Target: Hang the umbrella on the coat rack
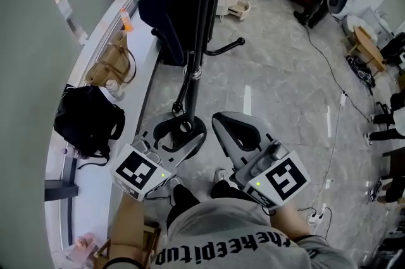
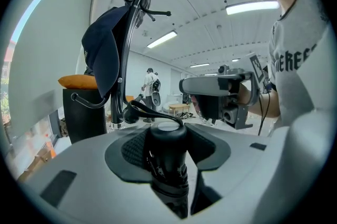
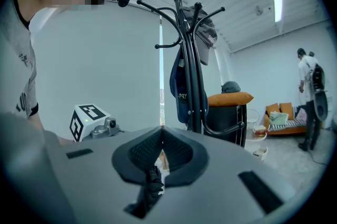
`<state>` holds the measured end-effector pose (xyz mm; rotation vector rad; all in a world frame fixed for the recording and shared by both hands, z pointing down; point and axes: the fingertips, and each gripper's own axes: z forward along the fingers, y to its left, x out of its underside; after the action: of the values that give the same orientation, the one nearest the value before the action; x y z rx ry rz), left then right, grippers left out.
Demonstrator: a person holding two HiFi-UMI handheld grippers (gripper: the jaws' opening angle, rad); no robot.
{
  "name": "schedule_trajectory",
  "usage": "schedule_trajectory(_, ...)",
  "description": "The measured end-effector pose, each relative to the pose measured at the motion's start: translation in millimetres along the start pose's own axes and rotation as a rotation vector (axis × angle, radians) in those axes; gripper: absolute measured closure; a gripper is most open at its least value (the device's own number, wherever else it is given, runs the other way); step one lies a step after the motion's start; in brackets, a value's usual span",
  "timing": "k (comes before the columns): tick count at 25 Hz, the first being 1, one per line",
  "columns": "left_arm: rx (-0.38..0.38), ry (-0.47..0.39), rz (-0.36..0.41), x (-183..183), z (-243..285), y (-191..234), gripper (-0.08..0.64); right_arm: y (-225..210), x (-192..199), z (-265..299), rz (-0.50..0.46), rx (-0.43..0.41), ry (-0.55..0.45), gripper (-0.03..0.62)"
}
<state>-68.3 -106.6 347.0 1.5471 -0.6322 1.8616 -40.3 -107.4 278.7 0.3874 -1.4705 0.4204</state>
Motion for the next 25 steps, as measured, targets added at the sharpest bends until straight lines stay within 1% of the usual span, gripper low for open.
schedule_trajectory(4,0.033,0.004,0.011,3,2,3,0.354,2,1,2,-0.012,0.019,0.008,0.581)
schedule_trajectory(9,0.055,0.004,0.003,5,-1,11,0.354,0,0,5,-0.013,0.049,0.012,0.581)
schedule_trajectory(16,0.120,0.025,0.012,12,0,13,0.354,4,1,9,-0.023,0.080,0.013,0.581)
schedule_trajectory(25,0.201,0.030,0.003,13,5,18,0.354,-2,-1,10,-0.026,0.138,0.009,0.581)
